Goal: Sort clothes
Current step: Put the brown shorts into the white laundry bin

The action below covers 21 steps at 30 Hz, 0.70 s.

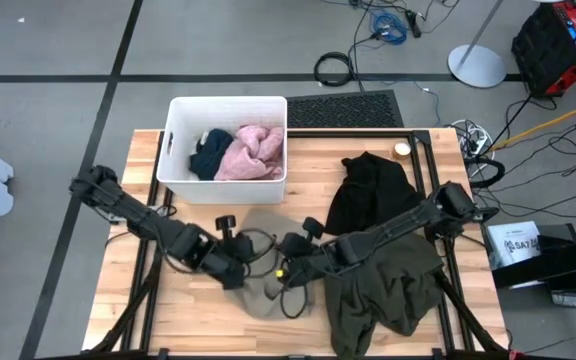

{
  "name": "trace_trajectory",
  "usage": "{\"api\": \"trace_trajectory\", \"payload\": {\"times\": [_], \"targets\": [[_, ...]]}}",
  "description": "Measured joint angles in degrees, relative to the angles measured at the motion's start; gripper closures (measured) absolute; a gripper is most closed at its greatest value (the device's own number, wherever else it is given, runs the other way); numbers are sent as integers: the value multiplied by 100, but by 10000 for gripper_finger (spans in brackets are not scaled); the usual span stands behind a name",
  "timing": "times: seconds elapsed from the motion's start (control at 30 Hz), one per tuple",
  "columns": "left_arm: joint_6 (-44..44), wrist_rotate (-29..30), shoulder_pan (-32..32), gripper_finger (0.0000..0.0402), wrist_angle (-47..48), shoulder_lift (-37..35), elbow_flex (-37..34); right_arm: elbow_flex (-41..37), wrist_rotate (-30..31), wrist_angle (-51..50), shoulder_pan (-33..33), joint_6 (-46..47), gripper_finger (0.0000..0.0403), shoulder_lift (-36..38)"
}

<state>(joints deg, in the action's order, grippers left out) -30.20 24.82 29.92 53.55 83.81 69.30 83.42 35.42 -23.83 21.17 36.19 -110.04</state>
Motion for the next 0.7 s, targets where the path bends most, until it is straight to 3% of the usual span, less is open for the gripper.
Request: {"api": "trace_trajectory", "payload": {"times": [0.13, 0.33, 0.7], "targets": [[205, -121, -475, 392, -832, -581, -801, -391, -248, 115, -309, 248, 372, 194], [206, -1120, -1117, 392, -1981, -1003, -1787, -959, -1037, 778, -766, 218, 371, 291], [-353, -1171, -1393, 376, -2180, -809, -2090, -1153, -1214, 799, -1063, 155, 358, 272]]}}
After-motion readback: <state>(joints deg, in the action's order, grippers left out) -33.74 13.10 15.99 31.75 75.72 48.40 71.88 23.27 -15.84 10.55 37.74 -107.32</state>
